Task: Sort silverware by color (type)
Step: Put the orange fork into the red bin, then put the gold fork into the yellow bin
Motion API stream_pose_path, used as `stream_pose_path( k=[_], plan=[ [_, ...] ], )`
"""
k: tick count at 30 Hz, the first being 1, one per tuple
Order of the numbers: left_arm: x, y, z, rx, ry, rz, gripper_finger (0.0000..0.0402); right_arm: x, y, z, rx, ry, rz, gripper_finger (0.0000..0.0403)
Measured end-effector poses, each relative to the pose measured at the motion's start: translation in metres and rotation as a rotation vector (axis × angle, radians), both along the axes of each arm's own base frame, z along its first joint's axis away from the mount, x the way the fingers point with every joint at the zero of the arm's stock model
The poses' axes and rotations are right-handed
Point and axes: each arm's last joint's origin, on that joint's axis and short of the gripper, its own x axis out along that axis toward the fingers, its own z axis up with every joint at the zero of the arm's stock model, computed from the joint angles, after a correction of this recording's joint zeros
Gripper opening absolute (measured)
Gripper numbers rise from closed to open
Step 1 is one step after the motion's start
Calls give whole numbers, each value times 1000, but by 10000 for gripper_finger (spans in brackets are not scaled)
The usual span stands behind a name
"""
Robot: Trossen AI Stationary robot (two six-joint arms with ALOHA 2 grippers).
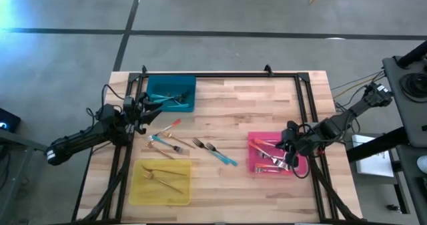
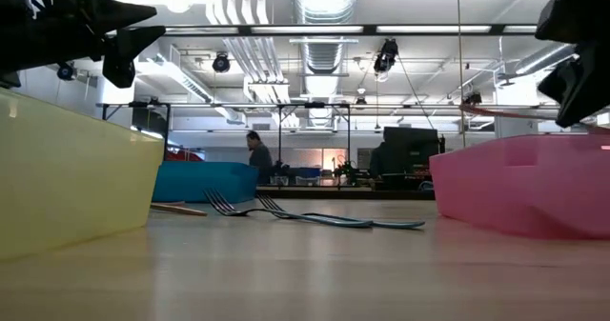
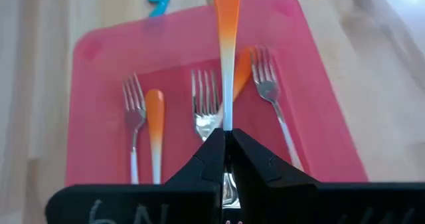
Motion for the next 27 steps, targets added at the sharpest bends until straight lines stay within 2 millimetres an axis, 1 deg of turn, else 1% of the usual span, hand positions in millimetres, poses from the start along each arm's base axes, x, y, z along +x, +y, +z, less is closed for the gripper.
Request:
stream_pose_path(
  k=[3, 7, 11, 14, 19, 22, 24, 27],
  plan=[
    [0, 0, 0, 0, 0, 0, 141, -1, -1, -9, 18, -24, 2, 9],
    [0, 0, 0, 0, 0, 0, 141, -4, -3, -24, 17, 11, -16, 13],
    [0, 0, 0, 0, 0, 0, 141, -7, -5, -37, 80, 52, -141, 25],
    [0, 0, 0, 0, 0, 0, 141, -8, -5, -40, 141, 58, -224, 36],
    [0, 0, 0, 0, 0, 0, 141, -7, -5, -37, 171, 49, -252, 60],
    [0, 0, 0, 0, 0, 0, 141, -5, -3, -30, 154, 31, -214, 74],
    [0, 0, 0, 0, 0, 0, 141, -3, -2, -23, 102, 2, -157, 81],
    [0, 0, 0, 0, 0, 0, 141, 2, -2, -9, -33, -96, -97, 85]
  ],
)
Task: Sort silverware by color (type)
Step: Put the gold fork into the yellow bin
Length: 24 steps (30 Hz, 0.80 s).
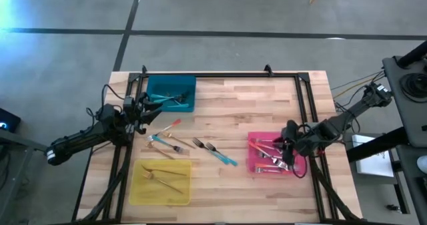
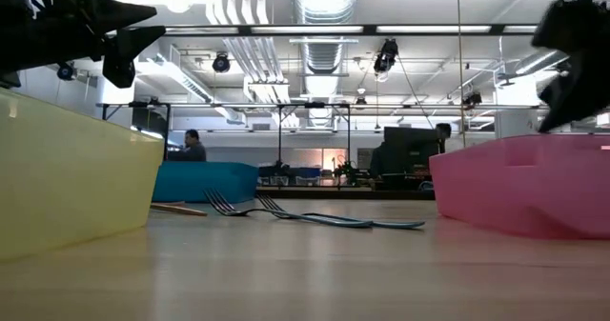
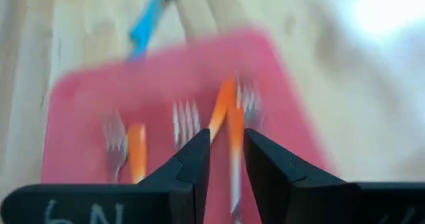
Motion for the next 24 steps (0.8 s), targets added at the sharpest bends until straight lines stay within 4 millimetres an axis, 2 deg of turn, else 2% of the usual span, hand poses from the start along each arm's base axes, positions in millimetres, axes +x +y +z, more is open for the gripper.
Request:
stream_pose_path(
  k=[5, 8, 11, 18, 24],
  plan=[
    [0, 0, 0, 0, 0, 0, 141, 6, 0, 25, -273, -177, 157, 86],
    [0, 0, 0, 0, 0, 0, 141, 5, 0, 29, -302, -283, 205, 86],
    [0, 0, 0, 0, 0, 0, 141, 1, -2, 19, -256, -337, 245, 86],
    [0, 0, 0, 0, 0, 0, 141, -5, -3, -24, -187, -470, 285, 86],
    [0, 0, 0, -1, 0, 0, 141, -10, -5, -36, -229, -645, 356, 86]
  ],
)
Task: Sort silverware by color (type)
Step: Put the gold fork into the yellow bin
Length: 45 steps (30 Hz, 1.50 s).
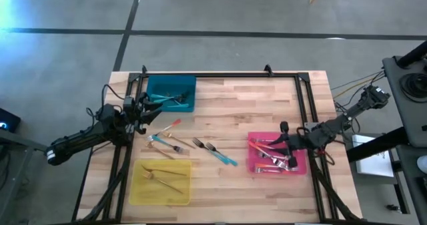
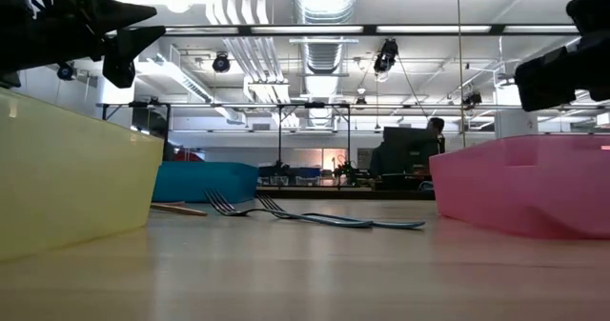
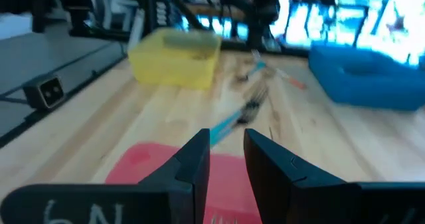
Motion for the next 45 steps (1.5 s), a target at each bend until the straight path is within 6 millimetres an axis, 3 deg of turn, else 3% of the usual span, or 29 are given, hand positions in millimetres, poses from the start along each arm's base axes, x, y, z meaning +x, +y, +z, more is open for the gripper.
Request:
stream_pose_path(
  k=[8, 13, 17, 22, 29, 37, 45],
  plan=[
    [-1, 0, 1, -2, -18, 14, 141, -6, -2, 12, -32, -112, 54, 86],
    [-5, 1, 13, -130, -177, 35, 141, -10, -4, 18, 33, -165, 56, 86],
    [-9, 3, 18, -170, -271, 136, 141, -11, -9, 20, 121, -173, -64, 86],
    [-7, 5, 16, -214, -253, 149, 141, -11, -14, 20, 112, -177, -244, 86],
    [-2, 14, 8, -208, -175, 399, 141, -11, -14, 20, 98, -177, -241, 86],
    [4, 18, 1, -221, -86, 448, 141, -11, -14, 20, 98, -177, -241, 86],
    [3, 21, 0, -317, -136, 551, 141, -10, -14, 20, 97, -177, -241, 86]
  ],
)
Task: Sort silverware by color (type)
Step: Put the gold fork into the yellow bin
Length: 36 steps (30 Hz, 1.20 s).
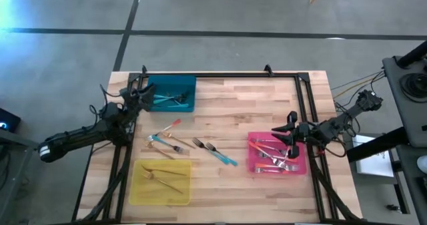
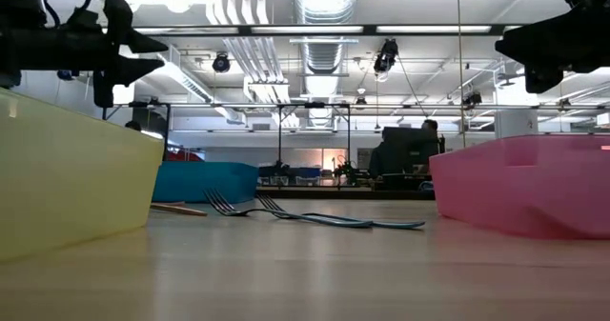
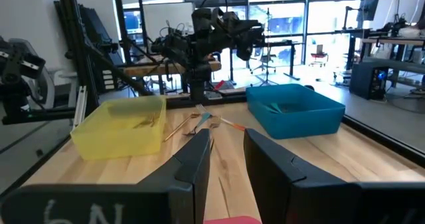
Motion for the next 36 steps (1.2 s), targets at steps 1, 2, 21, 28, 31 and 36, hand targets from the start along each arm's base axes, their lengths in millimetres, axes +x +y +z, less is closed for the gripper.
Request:
stream_pose_path(
  k=[1, 2, 21, 28, 31, 36],
  plan=[
    [0, 0, 0, -25, -23, -10, 141, 0, 0, 0, 0, 0, 0, 86],
    [1, 0, -1, -48, -43, -21, 141, 0, 0, 0, 0, 0, 0, 86],
    [21, 3, -1, -353, 395, -223, 141, 0, 0, 0, 13, 1, 1, 86],
    [20, 2, 33, -620, 898, -200, 141, 0, 0, 0, 13, 1, 1, 86],
    [24, -2, 45, -605, 1067, -301, 141, 0, 0, 0, 13, 1, 1, 86],
    [45, -10, 49, -469, 1190, -579, 141, 0, 0, 0, 13, 1, 1, 86]
  ],
)
